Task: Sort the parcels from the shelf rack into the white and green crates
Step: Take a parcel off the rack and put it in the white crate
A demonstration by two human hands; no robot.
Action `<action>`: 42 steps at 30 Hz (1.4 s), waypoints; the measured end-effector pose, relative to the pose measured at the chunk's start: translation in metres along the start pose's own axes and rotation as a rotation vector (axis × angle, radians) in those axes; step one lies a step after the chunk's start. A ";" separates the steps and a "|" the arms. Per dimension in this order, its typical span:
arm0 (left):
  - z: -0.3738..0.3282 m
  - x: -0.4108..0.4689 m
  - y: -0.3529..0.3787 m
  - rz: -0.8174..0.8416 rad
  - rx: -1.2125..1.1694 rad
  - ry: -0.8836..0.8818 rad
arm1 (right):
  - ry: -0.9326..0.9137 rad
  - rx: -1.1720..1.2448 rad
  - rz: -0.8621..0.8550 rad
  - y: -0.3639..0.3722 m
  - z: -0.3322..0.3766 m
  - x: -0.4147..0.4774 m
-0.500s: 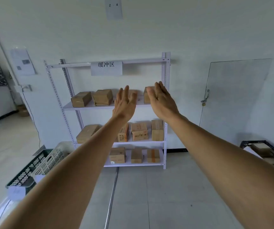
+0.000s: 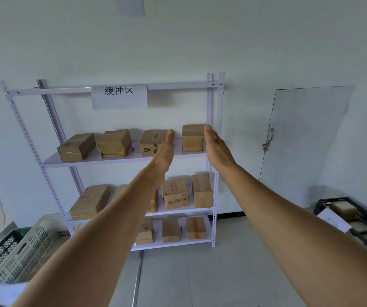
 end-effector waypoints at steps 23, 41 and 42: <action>0.021 0.348 0.026 -0.159 -0.046 -0.235 | 0.084 0.059 0.103 0.033 -0.189 0.339; 0.049 0.606 0.030 0.000 -0.026 -0.329 | 0.228 -0.028 0.038 0.071 -0.310 0.540; 0.052 0.622 0.028 0.009 -0.029 -0.350 | 0.254 -0.033 0.031 0.073 -0.316 0.551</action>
Point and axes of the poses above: each hand's wrist, its own x-axis towards the middle knuckle, its own y-axis out of the palm, z = x × y, the point moved 7 cm from there along x, towards the middle knuckle, and after that the axes turned 7 degrees about -y, right-handed, at the moved point
